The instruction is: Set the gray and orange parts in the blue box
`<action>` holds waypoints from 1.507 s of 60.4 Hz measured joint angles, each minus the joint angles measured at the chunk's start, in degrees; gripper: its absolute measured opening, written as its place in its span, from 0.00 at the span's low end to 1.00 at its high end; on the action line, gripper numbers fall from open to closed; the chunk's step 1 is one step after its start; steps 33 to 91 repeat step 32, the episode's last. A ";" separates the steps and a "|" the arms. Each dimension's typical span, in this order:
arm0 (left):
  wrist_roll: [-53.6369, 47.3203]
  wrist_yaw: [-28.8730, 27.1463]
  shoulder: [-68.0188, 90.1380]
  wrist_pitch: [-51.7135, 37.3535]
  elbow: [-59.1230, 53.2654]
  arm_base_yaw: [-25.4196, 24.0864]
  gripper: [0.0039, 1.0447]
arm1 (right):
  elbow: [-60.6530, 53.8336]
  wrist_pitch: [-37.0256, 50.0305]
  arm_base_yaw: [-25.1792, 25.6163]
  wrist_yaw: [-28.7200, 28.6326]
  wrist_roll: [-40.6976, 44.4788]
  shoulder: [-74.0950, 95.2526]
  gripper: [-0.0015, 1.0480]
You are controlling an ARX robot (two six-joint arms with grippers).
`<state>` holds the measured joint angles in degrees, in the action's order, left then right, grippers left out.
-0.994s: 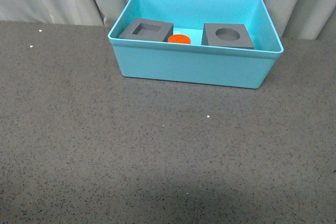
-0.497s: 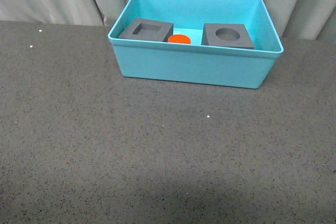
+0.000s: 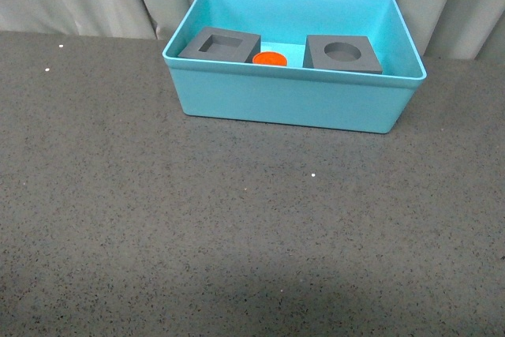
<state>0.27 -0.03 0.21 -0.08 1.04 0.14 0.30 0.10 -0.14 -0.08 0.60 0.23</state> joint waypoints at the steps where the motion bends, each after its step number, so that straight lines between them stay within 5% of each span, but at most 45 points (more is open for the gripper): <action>1: 0.00 0.00 0.00 0.00 0.00 0.00 0.94 | 0.00 0.00 0.00 0.00 0.00 0.00 0.44; 19: 0.00 0.00 0.00 0.00 0.00 0.00 0.94 | 0.00 0.00 0.00 0.00 -0.09 0.00 0.93; 91: -0.02 0.00 0.00 0.00 0.00 0.00 0.94 | 0.00 0.00 0.00 0.00 -0.07 0.00 0.91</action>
